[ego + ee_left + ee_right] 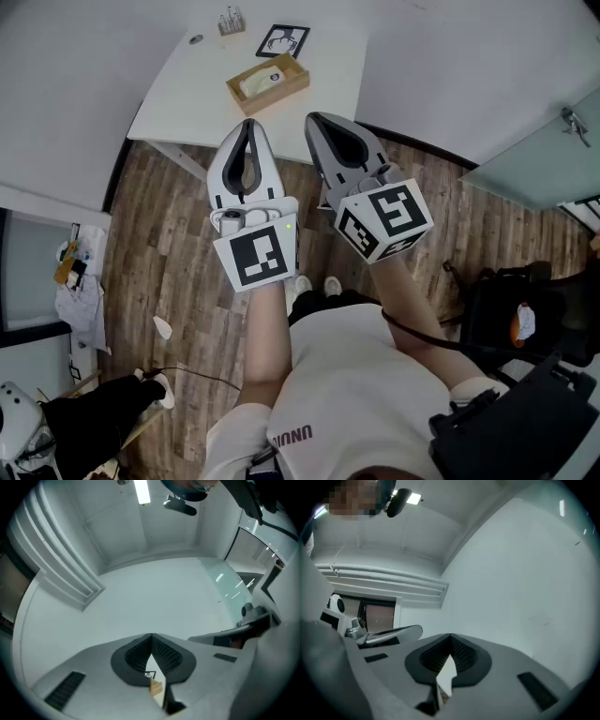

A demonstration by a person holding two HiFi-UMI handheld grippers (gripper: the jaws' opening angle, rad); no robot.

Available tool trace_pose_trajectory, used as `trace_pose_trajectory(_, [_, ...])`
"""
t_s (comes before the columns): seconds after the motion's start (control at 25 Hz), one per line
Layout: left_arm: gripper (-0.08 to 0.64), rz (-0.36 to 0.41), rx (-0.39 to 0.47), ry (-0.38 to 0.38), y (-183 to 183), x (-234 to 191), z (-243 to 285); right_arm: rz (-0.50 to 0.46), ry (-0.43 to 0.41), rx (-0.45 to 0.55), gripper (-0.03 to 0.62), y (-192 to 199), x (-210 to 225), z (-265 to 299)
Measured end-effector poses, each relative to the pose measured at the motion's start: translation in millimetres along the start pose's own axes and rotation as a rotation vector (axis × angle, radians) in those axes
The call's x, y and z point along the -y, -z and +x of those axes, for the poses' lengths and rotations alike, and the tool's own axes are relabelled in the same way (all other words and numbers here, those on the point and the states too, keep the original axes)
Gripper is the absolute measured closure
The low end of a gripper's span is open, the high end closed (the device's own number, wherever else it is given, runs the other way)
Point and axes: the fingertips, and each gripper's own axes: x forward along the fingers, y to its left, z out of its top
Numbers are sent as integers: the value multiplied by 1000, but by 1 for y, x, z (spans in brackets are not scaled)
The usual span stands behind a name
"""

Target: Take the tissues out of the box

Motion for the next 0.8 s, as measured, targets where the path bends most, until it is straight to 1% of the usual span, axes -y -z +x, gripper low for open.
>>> trace_pose_trajectory(0.16, [548, -16, 0, 0, 3, -3, 1, -7, 8, -11, 574, 4, 0, 1])
trace_pose_trajectory(0.32, [548, -22, -6, 1, 8, -8, 1, 27, -13, -10, 574, 8, -3, 3])
trace_pose_trajectory(0.44, [548, -37, -3, -4, 10, -11, 3, 14, -5, -9, 574, 10, -1, 5])
trace_pose_trajectory(0.6, [548, -44, 13, 20, 15, -16, -4, 9, -1, -10, 572, 16, -4, 8])
trace_pose_trajectory(0.68, [548, -45, -4, 12, 22, -24, -5, 14, -6, -7, 572, 18, -7, 11])
trace_pose_trajectory(0.8, [548, -64, -41, -12, 30, -31, -5, 18, 8, -16, 572, 26, -9, 14])
